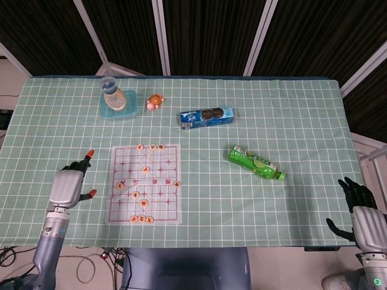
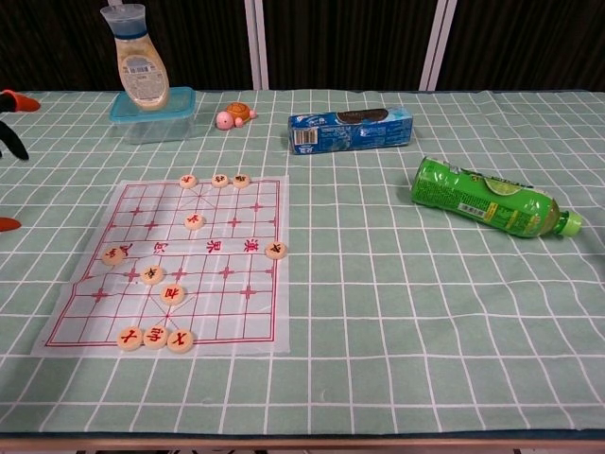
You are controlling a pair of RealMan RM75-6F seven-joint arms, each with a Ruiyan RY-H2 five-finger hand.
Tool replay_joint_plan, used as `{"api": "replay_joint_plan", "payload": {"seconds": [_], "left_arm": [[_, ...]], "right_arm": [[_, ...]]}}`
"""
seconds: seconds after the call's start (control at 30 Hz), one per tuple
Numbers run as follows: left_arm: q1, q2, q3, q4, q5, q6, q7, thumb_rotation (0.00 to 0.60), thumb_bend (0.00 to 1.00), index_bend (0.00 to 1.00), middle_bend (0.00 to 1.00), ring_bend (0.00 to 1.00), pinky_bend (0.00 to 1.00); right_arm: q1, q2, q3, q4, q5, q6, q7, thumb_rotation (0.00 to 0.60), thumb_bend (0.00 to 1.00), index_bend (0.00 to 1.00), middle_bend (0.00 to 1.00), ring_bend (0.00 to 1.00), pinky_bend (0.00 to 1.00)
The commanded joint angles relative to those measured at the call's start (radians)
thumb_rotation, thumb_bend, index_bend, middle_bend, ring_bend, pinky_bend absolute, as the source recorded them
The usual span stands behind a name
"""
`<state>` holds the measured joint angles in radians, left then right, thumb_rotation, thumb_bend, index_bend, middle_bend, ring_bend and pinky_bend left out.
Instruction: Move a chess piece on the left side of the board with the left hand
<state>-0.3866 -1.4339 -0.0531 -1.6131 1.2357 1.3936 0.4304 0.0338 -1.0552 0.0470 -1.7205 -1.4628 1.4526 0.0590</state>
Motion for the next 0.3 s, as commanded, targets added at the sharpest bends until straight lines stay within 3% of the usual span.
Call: {"api": "replay_joint_plan", "payload": {"seconds": [0.03,0.13,0.3], "left_arm": [[0.03,0.035,0.034,-0.025,0.054,0.035,-0.02,0.6,0.04,0.0,0.0,0.0,0.11],[0.059,0.068,0.069,-0.055,0.094,0.063,-0.022,0.6,0.03,0.0,0.0,0.0,0.03],[0.105,0.101,0.116,-0.079,0.148,0.106,-0.047,0.6,0.02,0.0,0.0,0.0,0.0]], "right_arm": [[0.0,-0.002,0.0,0.005,-0.006,0.005,-0.008,0.6,0.3,0.0,0.0,0.0,0.0],[0.0,-0.003,-0.001,0.012,-0.016,0.012,-0.019,0.6,0.3,0.0,0.0,0.0,0.0],[-0.001,-0.006,-0.003,0.018,-0.022,0.016,-0.027,0.6,0.3,0.0,0.0,0.0,0.0]]}}
